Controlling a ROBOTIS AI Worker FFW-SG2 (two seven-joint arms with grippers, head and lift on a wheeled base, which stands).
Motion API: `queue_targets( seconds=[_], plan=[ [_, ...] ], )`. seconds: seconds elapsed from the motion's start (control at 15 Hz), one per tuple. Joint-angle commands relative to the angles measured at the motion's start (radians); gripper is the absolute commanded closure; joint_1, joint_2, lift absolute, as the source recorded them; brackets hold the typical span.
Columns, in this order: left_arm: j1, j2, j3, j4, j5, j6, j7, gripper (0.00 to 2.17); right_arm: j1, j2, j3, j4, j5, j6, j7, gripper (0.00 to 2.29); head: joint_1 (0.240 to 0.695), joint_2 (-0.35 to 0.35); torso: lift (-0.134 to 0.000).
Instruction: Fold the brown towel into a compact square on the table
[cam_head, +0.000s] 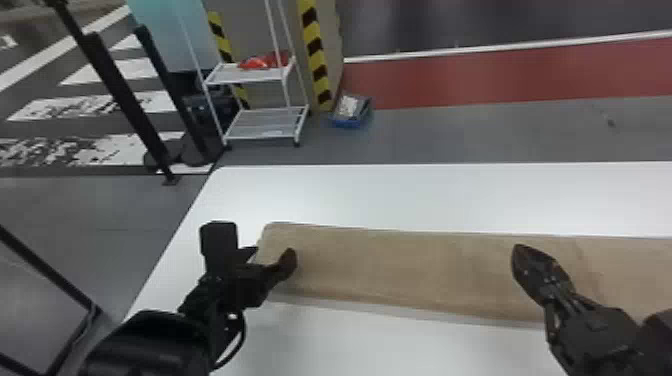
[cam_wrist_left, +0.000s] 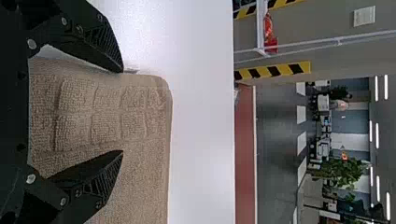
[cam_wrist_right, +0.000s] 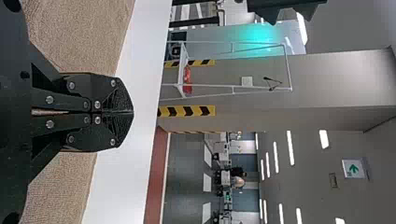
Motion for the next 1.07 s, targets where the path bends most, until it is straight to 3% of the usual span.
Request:
queue_targets(
  seconds=[0.0,0.33,0.67,1.0],
  plan=[
    [-0.008,0.0,0.0,0.018,-0.004,0.004,0.0,0.41,0.002,0.0,-0.001,-0.001,0.0,-0.009,0.0,1.65,0.695,0.246,-0.125],
    [-0.013,0.003,0.003,0.02,-0.009,0.059,-0.025,0.42,0.011,0.0,-0.001,-0.01,0.003,-0.018,0.0,1.65,0.695,0.251,-0.125],
    [0.015,-0.003,0.005,-0.038,0.0,0.023,-0.014,1.42,0.01,0.0,-0.004,-0.002,0.0,-0.021,0.0,1.65,0.695,0.248,-0.125],
    [0.038,-0.013,0.005,-0.247,0.088,0.081,-0.007,1.42,0.01,0.0,-0.007,0.018,-0.005,-0.055,0.0,1.65,0.695,0.213,-0.125]
  ],
)
